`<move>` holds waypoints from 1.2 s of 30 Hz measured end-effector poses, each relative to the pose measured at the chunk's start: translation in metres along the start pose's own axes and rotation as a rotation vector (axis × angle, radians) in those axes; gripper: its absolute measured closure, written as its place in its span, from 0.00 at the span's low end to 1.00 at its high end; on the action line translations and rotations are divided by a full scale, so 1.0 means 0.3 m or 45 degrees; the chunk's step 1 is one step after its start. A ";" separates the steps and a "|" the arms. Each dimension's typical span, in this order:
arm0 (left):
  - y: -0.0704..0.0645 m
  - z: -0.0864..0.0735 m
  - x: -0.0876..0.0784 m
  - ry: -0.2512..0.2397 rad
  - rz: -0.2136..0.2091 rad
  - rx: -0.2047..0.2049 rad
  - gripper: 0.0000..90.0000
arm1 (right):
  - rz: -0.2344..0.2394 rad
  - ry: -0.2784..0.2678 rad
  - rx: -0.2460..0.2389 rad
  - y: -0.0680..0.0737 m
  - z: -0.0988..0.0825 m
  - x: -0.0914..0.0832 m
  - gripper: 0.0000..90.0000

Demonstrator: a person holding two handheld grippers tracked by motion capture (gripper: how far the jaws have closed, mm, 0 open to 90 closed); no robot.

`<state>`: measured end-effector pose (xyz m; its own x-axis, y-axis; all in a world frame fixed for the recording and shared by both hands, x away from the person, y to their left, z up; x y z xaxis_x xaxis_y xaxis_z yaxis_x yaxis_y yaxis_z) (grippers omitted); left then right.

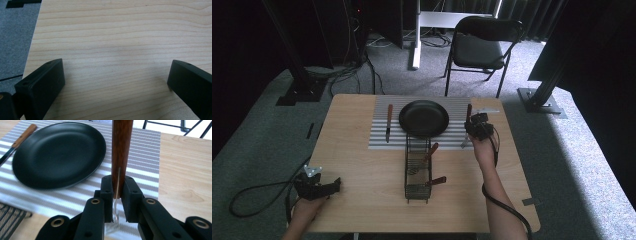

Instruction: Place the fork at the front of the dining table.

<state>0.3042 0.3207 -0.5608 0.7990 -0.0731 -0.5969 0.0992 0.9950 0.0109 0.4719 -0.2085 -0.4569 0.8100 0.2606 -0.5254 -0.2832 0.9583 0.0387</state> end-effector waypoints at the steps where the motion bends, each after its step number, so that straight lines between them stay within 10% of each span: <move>1: 0.000 0.000 0.000 0.000 0.000 0.000 0.01 | -0.007 0.014 -0.001 0.001 0.010 0.018 0.89; 15: 0.000 0.000 0.000 -0.002 -0.001 0.000 0.01 | -0.044 0.314 -0.009 0.008 0.079 0.331 0.89; 20: 0.000 0.000 0.000 -0.002 -0.001 0.000 0.01 | -0.064 0.414 0.089 -0.020 0.046 0.439 0.89; 30: 0.000 0.000 0.000 -0.002 0.000 -0.001 0.01 | -0.091 0.453 0.119 -0.032 0.014 0.485 0.79; 36: 0.000 0.000 0.000 -0.001 -0.001 0.001 0.01 | -0.053 0.399 0.110 -0.012 0.046 0.367 0.78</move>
<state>0.3041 0.3208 -0.5608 0.7996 -0.0738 -0.5960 0.1001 0.9949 0.0111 0.5692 -0.1817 -0.5033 0.6188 0.1848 -0.7635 -0.1973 0.9773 0.0766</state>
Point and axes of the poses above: each handheld gripper's, and its own axes: x roughly forward along the jaws, z roughly out of its top, y roughly to its left, the point moved 2 cm from there along x, roughly forward along the jaws, and after that the axes turned 10 degrees about -y, right-handed, at the moved point
